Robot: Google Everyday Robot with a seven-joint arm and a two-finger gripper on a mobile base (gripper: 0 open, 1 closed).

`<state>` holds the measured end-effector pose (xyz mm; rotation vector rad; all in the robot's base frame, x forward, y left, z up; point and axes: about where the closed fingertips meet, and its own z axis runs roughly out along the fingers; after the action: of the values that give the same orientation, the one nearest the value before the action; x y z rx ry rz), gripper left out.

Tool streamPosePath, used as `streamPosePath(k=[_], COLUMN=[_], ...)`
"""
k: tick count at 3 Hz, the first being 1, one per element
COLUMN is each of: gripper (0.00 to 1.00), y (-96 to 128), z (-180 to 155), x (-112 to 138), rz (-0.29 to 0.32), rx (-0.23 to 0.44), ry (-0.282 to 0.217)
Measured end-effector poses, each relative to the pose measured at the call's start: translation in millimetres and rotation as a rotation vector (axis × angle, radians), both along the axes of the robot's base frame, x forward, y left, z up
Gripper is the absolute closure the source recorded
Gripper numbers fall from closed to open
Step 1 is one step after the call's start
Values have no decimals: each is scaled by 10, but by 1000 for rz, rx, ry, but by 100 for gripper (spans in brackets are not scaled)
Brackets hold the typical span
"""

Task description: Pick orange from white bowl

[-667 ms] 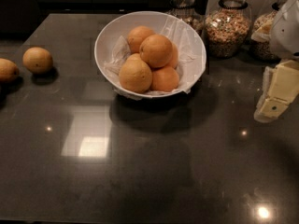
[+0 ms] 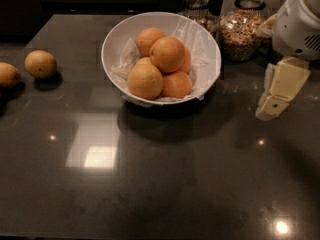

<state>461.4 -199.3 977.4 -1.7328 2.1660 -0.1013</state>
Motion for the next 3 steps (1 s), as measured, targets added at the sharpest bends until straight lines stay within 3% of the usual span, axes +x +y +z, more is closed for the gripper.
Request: streamPosePath(k=[2, 3], gripper=[0, 0], y=[538, 538], z=[-10, -10], x=[662, 662], rz=[111, 111], rx=[68, 68], ry=[-53, -53])
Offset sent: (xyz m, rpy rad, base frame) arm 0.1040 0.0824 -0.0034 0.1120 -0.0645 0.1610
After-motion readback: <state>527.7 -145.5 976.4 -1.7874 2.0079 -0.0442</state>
